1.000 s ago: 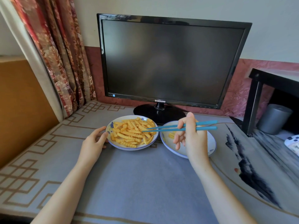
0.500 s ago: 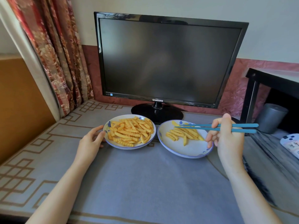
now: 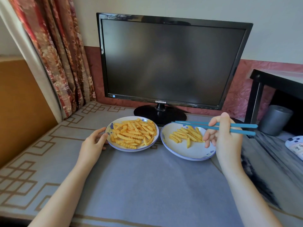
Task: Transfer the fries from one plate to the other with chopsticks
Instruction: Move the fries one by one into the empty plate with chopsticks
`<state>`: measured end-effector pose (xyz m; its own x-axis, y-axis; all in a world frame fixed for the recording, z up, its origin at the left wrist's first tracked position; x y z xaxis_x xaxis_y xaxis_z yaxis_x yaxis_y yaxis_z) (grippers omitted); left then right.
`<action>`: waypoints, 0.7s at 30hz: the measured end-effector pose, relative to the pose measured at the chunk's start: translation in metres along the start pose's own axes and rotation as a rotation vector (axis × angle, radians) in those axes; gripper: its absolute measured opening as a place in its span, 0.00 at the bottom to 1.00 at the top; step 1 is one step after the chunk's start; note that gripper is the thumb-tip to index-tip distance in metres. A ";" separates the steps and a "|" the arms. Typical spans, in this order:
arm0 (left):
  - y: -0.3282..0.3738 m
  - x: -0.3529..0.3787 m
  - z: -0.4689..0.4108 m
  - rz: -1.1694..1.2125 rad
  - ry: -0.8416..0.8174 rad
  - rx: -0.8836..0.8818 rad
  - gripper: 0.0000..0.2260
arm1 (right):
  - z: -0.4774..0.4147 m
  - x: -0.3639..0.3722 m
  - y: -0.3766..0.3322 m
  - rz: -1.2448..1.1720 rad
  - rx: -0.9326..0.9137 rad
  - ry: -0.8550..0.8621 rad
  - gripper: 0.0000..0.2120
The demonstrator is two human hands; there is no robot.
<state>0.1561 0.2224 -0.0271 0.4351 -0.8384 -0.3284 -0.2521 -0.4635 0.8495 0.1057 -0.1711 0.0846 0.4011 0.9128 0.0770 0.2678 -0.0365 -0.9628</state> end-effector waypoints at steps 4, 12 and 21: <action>0.001 0.000 0.001 -0.005 -0.001 0.001 0.13 | 0.005 0.031 0.000 -0.018 0.042 -0.092 0.19; 0.008 -0.001 0.003 0.005 0.009 0.004 0.13 | 0.007 0.082 0.009 0.027 0.042 -0.254 0.20; 0.003 0.001 0.002 0.018 -0.006 -0.004 0.13 | 0.002 0.109 0.010 0.085 0.028 -0.329 0.21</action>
<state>0.1542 0.2201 -0.0253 0.4252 -0.8483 -0.3157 -0.2561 -0.4473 0.8570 0.1502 -0.0707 0.0828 0.1160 0.9894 -0.0868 0.2192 -0.1108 -0.9694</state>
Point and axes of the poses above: each hand's wrist, its own z-axis away from the middle knuckle, its own x-axis out of the palm, y = z × x, the point moved 9 cm from there along -z, towards the middle knuckle, and after that the axes turned 11 degrees about x, right-handed, at the moved point
